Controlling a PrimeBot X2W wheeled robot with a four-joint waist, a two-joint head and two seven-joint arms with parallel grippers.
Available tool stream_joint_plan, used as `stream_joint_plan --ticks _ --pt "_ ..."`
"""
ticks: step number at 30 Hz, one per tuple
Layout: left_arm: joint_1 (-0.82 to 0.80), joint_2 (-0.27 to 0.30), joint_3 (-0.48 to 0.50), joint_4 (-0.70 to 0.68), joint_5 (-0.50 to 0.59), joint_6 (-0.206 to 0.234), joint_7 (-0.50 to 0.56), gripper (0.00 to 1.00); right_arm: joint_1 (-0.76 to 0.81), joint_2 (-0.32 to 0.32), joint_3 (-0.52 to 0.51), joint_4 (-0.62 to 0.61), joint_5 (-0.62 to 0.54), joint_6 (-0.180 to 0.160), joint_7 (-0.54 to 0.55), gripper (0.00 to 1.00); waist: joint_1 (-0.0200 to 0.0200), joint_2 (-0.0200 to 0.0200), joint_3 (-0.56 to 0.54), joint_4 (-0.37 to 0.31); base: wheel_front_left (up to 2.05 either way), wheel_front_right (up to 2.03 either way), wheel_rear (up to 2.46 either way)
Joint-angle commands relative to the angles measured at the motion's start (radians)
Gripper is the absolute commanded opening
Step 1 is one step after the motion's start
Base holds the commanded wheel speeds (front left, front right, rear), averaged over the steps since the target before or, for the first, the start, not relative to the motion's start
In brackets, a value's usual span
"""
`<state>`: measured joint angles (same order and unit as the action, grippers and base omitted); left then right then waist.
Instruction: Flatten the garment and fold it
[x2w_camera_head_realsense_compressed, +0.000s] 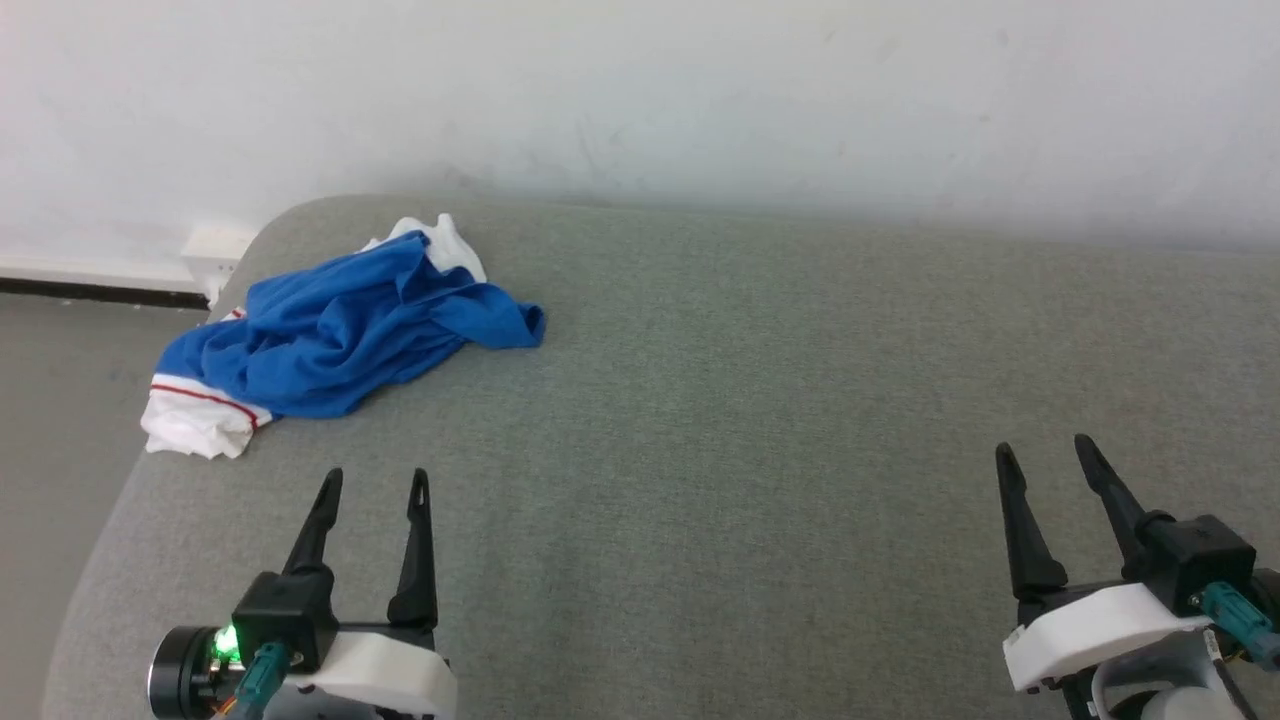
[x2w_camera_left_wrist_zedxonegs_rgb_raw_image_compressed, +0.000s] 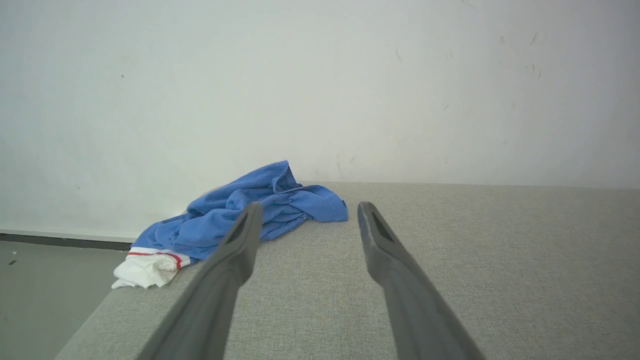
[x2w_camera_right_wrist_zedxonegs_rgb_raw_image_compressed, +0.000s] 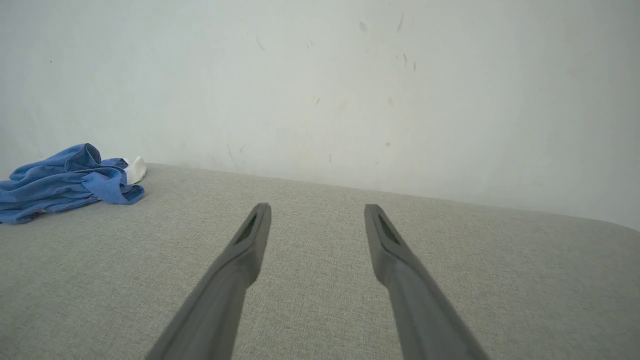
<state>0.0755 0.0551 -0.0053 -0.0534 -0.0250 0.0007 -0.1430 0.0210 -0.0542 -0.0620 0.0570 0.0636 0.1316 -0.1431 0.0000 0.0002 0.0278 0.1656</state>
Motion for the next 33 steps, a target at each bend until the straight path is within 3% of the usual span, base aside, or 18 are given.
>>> stream_joint_plan --ticks 1,33 --pt "0.011 -0.002 0.002 -0.007 -0.007 -0.001 -0.012 1.00 -0.008 0.002 0.000 0.007 -0.003 -0.001 -0.012 1.00 0.0000 -0.0002 0.003 0.017 0.00 0.00 0.00" --pt "0.059 -0.004 0.020 -0.002 -0.041 -0.009 -0.079 1.00 -0.011 0.003 0.038 0.082 -0.016 -0.001 -0.078 1.00 0.0000 -0.0002 -0.015 0.209 0.00 0.00 0.00"
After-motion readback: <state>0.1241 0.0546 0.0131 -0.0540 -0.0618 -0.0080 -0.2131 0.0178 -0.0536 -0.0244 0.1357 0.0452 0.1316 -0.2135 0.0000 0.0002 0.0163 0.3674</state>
